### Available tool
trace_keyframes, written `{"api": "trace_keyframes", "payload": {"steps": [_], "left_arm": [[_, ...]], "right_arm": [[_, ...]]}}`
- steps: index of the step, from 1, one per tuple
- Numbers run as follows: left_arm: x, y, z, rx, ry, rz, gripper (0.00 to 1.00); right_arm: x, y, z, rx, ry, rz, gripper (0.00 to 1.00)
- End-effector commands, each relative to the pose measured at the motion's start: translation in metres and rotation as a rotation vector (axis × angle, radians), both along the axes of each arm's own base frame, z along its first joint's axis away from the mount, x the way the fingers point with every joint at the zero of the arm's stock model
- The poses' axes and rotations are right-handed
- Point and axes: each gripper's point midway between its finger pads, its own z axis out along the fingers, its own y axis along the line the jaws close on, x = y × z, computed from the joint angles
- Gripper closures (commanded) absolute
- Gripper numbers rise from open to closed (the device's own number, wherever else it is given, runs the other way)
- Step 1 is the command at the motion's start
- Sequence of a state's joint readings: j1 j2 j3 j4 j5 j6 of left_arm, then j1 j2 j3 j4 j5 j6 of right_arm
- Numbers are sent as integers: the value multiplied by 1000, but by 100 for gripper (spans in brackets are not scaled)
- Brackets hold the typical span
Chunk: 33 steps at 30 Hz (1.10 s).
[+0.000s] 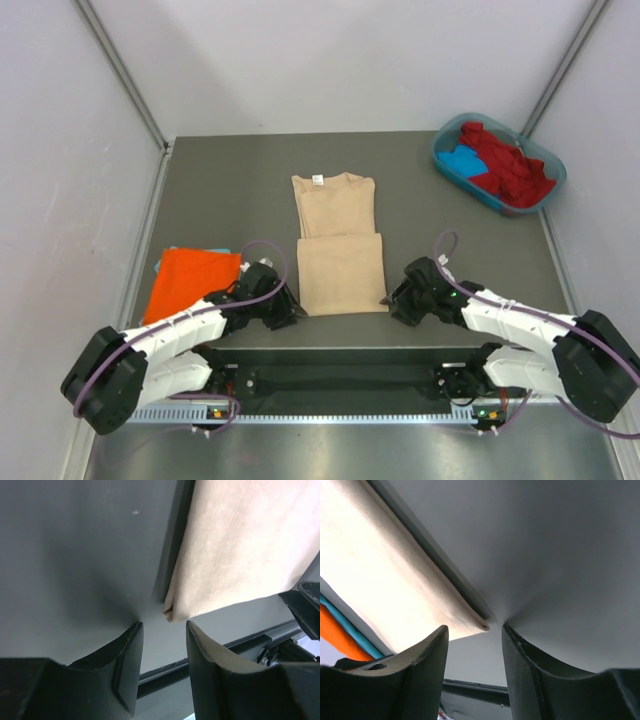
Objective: Fold and stack the t-shirts
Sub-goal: Fold the tshirt
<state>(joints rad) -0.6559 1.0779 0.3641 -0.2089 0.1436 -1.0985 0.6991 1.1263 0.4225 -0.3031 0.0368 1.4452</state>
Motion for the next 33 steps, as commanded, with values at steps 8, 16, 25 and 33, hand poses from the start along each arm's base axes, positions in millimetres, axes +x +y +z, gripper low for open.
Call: {"api": "trace_keyframes", "payload": {"steps": [8, 16, 25, 33], "left_arm": [[11, 2, 2, 4, -34, 77, 58], [2, 8, -5, -26, -45, 120, 55], [6, 10, -6, -5, -56, 130, 55], [12, 6, -4, 15, -57, 112, 58]], "right_arm": [[-5, 12, -14, -20, 9, -23, 61], [-20, -16, -25, -107, 26, -66, 63], [-16, -17, -24, -130, 9, -68, 61], [-16, -24, -30, -138, -3, -91, 65]]}}
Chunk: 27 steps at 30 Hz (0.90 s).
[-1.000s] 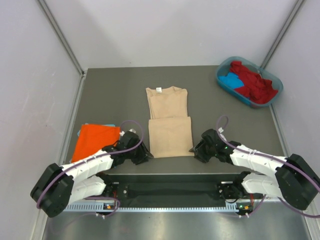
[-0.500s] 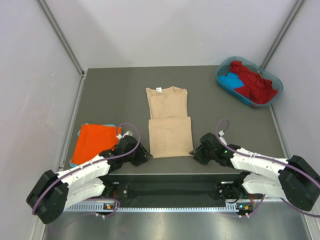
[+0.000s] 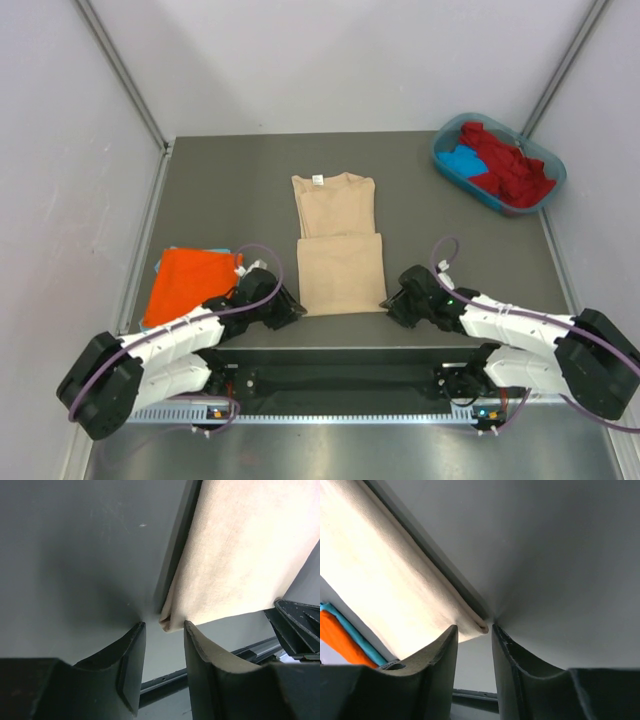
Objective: Fold and stack the t-shirts
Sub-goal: Fold the tshirt
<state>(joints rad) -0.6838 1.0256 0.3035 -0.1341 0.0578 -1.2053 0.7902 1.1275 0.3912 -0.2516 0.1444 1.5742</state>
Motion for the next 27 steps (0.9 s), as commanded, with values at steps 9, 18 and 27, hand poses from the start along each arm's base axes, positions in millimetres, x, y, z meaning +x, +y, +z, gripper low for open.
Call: {"api": "trace_keyframes", "payload": {"steps": [9, 18, 27], "left_arm": [[-6, 8, -18, 47, 31, 20, 62], [-4, 9, -20, 59, 8, 7, 62], [-3, 17, -30, 102, -2, 23, 66]], "right_arm": [[-24, -36, -36, -152, 64, -8, 75], [-24, -44, -39, -189, 61, -17, 71], [-24, -43, -45, -192, 59, -12, 78]]}}
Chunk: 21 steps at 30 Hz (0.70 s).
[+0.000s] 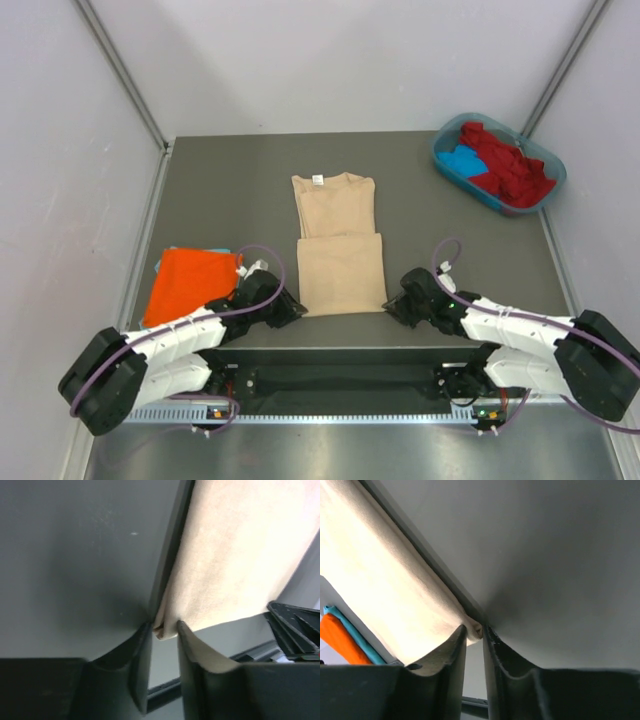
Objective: Fold and stack the t-shirts
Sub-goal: Fold the tshirt
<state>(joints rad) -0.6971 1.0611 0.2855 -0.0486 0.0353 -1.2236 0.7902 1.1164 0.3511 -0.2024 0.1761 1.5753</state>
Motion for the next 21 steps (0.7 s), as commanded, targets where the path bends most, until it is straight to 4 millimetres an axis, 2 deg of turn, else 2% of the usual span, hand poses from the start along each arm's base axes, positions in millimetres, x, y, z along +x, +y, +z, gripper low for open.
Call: {"api": "trace_keyframes", "payload": {"steps": [1, 3, 4, 5, 6, 12, 15, 18, 21], "left_arm": [[-9, 22, -27, 116, 24, 8, 69], [-8, 20, -26, 114, 25, 7, 77], [-8, 19, -25, 114, 24, 1, 88], [-10, 19, -27, 120, 36, -7, 97], [-8, 17, -23, 122, 35, -14, 100], [-13, 8, -5, 93, 38, -68, 100], [-18, 5, 3, 82, 40, -87, 100], [-29, -1, 8, 73, 43, -128, 100], [-40, -5, 4, 71, 71, -168, 100]], "right_arm": [[-26, -38, -40, -191, 93, 11, 80], [-24, -37, -38, -196, 85, 14, 93], [-23, -36, -37, -199, 80, 21, 100], [-22, -36, -36, -210, 74, 36, 100], [-18, -35, -32, -215, 58, 43, 100], [-9, -35, -5, -232, -33, 97, 100], [-13, -34, -1, -221, -49, 120, 100], [-25, -29, -4, -198, -58, 162, 100], [-35, -26, -11, -177, -48, 179, 100]]}}
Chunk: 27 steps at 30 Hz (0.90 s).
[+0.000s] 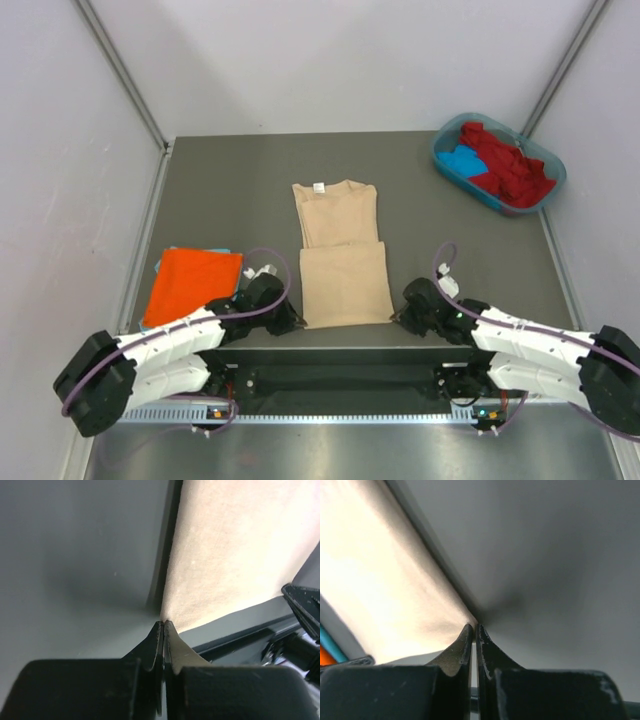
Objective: Fold and stack the t-shirts
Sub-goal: Fold the tshirt
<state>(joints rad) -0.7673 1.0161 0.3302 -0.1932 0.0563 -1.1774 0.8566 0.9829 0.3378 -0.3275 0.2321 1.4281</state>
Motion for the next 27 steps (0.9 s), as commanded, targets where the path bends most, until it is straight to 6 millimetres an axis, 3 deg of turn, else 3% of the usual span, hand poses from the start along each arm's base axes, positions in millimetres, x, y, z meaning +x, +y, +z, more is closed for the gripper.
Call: {"api": "trace_keyframes", "payload": {"steps": [1, 5, 8, 14, 21, 27], "left_arm": [[-20, -2, -2, 32, 45, -71, 100], [-30, -2, -10, 53, 53, -62, 79], [-36, -1, -11, 72, 43, -41, 70], [-41, -4, -14, 74, 33, 27, 66], [-24, 1, -13, 108, -19, 114, 63], [-23, 6, -18, 86, -8, 171, 63]], "right_arm": [[-17, -12, -19, -61, 23, 28, 100], [-23, -11, -25, -48, 31, 30, 100], [-24, -11, -24, -36, 23, 23, 100], [-23, -12, -22, -29, 8, 17, 100], [-27, -10, -24, -15, 12, 30, 100], [-27, -11, -25, -12, 9, 31, 100]]}}
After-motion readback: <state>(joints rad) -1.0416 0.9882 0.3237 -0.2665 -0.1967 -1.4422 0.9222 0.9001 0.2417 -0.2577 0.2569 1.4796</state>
